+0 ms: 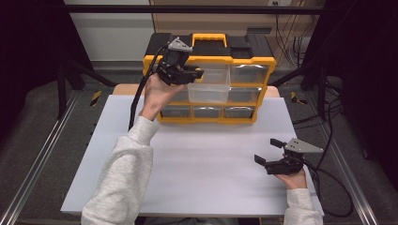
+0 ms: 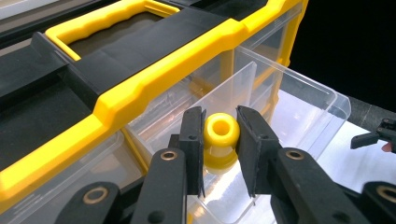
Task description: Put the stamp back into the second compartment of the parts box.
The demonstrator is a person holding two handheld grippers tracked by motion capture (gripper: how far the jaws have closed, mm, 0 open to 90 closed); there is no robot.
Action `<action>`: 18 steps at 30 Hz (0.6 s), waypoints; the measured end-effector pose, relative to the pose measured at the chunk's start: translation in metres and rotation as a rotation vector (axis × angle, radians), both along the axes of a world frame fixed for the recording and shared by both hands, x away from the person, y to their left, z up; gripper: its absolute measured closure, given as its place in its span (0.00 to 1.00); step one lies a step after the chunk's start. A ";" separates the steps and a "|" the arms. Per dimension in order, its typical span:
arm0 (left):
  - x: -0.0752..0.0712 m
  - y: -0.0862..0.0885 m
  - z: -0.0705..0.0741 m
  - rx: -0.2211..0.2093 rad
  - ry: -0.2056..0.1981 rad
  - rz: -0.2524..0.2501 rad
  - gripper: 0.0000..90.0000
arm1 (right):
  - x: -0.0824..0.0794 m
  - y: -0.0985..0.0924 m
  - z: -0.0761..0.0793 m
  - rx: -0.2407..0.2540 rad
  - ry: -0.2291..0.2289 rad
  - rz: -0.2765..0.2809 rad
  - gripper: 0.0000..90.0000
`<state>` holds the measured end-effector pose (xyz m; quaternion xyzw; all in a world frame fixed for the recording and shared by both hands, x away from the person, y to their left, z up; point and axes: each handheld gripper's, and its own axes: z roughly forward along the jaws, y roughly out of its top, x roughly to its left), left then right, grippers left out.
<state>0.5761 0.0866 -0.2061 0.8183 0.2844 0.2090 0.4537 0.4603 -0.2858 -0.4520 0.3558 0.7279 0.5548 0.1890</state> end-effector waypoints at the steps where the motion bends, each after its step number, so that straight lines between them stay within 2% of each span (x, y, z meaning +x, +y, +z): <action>1: 0.000 0.000 -0.001 -0.001 0.003 0.000 0.80 | 0.000 0.000 0.000 0.000 0.000 0.000 0.00; 18: 0.006 -0.008 -0.009 0.021 0.028 -0.008 0.80 | 0.000 0.000 0.000 -0.002 0.002 0.001 0.00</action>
